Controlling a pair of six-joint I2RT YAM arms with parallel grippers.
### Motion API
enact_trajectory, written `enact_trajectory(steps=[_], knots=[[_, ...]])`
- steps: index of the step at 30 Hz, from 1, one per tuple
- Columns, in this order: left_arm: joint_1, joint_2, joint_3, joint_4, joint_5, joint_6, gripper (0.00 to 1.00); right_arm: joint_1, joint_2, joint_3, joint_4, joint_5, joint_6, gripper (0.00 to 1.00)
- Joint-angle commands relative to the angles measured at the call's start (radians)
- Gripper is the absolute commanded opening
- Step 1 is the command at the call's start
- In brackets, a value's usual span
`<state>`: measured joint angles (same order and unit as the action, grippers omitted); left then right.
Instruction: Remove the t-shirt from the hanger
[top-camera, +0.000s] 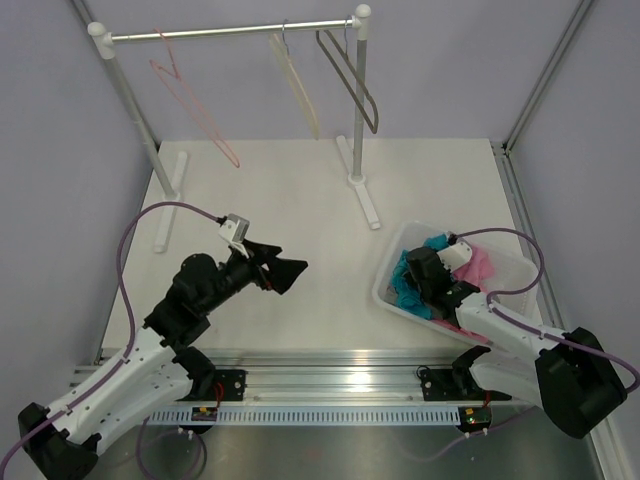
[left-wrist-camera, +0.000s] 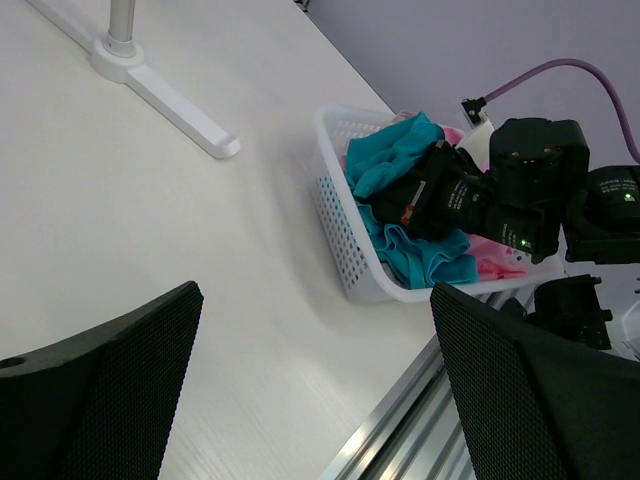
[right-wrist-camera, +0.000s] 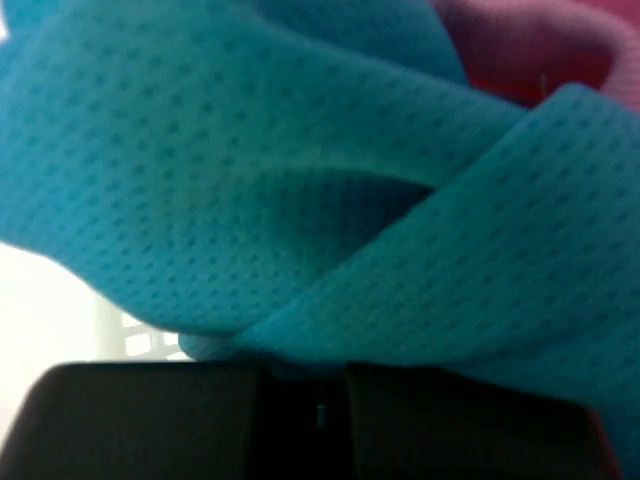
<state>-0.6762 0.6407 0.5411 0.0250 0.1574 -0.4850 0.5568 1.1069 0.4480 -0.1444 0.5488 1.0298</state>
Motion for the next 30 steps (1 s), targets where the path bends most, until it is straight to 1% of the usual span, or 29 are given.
enact_trajectory(steps=[1, 2, 8, 9, 10, 11, 12, 13, 14, 15, 16, 17, 19, 20, 22, 23, 25, 26, 27, 28, 30], knots=[[-0.003, -0.010, -0.004, 0.035, -0.044, 0.022, 0.99, -0.005, -0.016, -0.022, 0.138, 0.040, 0.038, 0.00], [-0.003, -0.009, -0.006, 0.036, -0.044, 0.022, 0.99, -0.005, -0.015, -0.019, 0.173, 0.031, 0.020, 0.00], [-0.003, 0.028, -0.010, 0.062, -0.050, 0.022, 0.99, -0.005, -0.002, 0.000, 0.157, 0.050, -0.005, 0.00], [-0.003, 0.031, -0.001, 0.052, -0.059, 0.045, 0.99, -0.006, -0.004, 0.024, 0.151, 0.046, -0.040, 0.00], [-0.003, 0.034, 0.026, 0.047, -0.064, 0.061, 0.99, -0.005, -0.019, 0.049, 0.125, 0.040, -0.066, 0.07], [-0.003, 0.042, 0.045, 0.035, -0.071, 0.094, 0.99, -0.005, -0.031, 0.079, 0.049, 0.037, -0.094, 0.15], [-0.003, 0.048, 0.069, -0.012, -0.096, 0.106, 0.99, -0.005, -0.066, 0.151, 0.005, 0.036, -0.153, 0.28], [-0.002, 0.057, 0.130, -0.043, -0.110, 0.115, 0.99, -0.006, -0.085, 0.191, -0.036, 0.036, -0.184, 0.54], [-0.002, 0.069, 0.160, -0.077, -0.114, 0.129, 0.99, -0.005, -0.103, 0.234, -0.125, 0.036, -0.212, 0.61], [-0.002, 0.074, 0.184, -0.114, -0.113, 0.135, 0.99, -0.005, -0.132, 0.320, -0.173, 0.037, -0.258, 0.69], [-0.003, 0.076, 0.218, -0.122, -0.110, 0.140, 0.99, -0.005, -0.142, 0.361, -0.219, 0.049, -0.273, 0.86], [-0.002, 0.073, 0.230, -0.128, -0.110, 0.152, 0.99, -0.005, -0.150, 0.438, -0.295, 0.056, -0.305, 0.98], [-0.002, 0.070, 0.256, -0.134, -0.128, 0.186, 0.99, -0.005, -0.157, 0.510, -0.352, 0.054, -0.350, 1.00], [-0.002, 0.070, 0.284, -0.140, -0.189, 0.219, 0.99, -0.005, -0.154, 0.579, -0.394, 0.037, -0.405, 1.00], [-0.002, 0.068, 0.309, -0.142, -0.232, 0.255, 0.99, -0.005, -0.130, 0.648, -0.426, -0.001, -0.473, 1.00], [-0.002, 0.068, 0.331, -0.148, -0.261, 0.278, 0.99, -0.006, -0.118, 0.723, -0.478, -0.025, -0.500, 0.99], [-0.002, 0.068, 0.355, -0.160, -0.268, 0.292, 0.99, -0.005, -0.070, 0.799, -0.577, -0.058, -0.519, 1.00], [-0.003, 0.065, 0.364, -0.181, -0.271, 0.286, 0.99, -0.005, -0.055, 0.855, -0.599, -0.079, -0.539, 0.99], [-0.002, 0.059, 0.375, -0.191, -0.265, 0.280, 0.99, -0.006, -0.041, 0.870, -0.612, -0.102, -0.553, 1.00], [-0.002, 0.054, 0.379, -0.200, -0.257, 0.275, 0.99, -0.005, -0.041, 0.871, -0.603, -0.159, -0.565, 1.00], [-0.002, 0.045, 0.372, -0.229, -0.237, 0.272, 0.99, -0.005, -0.083, 0.812, -0.545, -0.234, -0.605, 0.99]])
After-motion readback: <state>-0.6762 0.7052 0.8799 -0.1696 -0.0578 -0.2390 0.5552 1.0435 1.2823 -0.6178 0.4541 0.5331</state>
